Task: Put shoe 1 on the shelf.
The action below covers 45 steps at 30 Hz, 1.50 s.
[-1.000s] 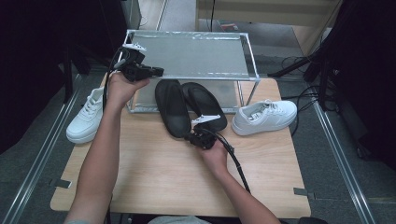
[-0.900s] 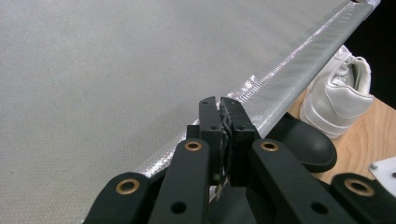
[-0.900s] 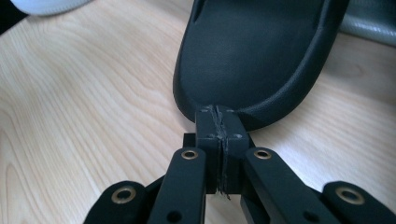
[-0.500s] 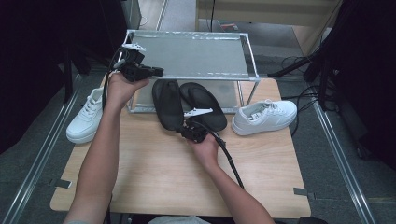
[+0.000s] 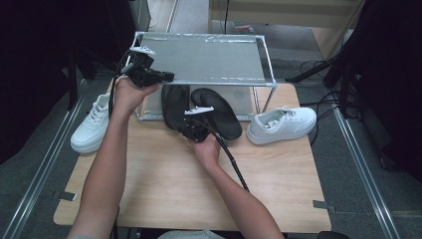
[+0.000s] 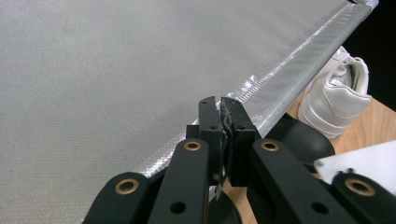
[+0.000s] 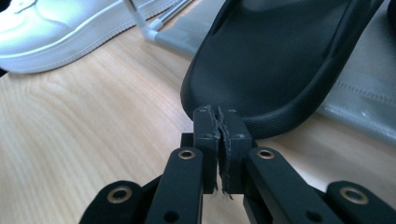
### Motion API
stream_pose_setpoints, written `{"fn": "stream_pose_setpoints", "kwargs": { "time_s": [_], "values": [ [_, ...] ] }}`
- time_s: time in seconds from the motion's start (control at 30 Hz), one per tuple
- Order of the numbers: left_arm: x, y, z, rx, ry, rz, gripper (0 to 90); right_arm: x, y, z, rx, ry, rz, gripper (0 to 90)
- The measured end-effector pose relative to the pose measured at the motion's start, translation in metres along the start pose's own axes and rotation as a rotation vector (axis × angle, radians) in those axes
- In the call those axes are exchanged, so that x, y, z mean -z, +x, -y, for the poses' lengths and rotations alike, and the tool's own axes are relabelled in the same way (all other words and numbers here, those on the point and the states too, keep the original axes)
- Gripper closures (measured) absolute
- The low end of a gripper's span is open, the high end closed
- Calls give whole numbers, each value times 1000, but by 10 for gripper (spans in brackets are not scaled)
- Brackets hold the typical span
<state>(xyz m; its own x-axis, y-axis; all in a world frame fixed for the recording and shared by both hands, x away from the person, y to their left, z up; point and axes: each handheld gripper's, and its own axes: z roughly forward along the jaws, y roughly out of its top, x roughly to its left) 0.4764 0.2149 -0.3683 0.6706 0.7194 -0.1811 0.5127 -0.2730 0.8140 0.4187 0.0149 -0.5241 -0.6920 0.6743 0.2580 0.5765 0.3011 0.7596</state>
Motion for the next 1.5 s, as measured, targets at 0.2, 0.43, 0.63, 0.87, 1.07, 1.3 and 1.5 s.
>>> {"fn": "stream_pose_setpoints", "kwargs": {
  "time_s": [0.2, 0.43, 0.63, 0.87, 1.07, 1.3, 1.5],
  "values": [
    [0, 0, 1, 2, -2, -1, 883, -12, -6, -10, -36, -7, 19, 900],
    [0, 1, 1, 5, -5, 5, 883, -17, -12, -15, -82, 2, 6, 900],
    [0, 1, 1, 8, -7, 5, 881, 0, -11, -9, -52, 4, -6, 900],
    [0, 1, 1, 12, -7, 5, 881, 31, -15, 6, -35, -4, -17, 900],
    [0, 2, 1, 16, -7, 6, 877, 54, -17, 18, -19, -4, -12, 900],
    [0, 1, 1, 17, -9, 3, 877, 78, -22, 34, -30, -14, -12, 900],
    [-1, 1, 2, 16, -14, -1, 877, 98, -32, 44, -32, -32, 11, 900]
  ]
}}
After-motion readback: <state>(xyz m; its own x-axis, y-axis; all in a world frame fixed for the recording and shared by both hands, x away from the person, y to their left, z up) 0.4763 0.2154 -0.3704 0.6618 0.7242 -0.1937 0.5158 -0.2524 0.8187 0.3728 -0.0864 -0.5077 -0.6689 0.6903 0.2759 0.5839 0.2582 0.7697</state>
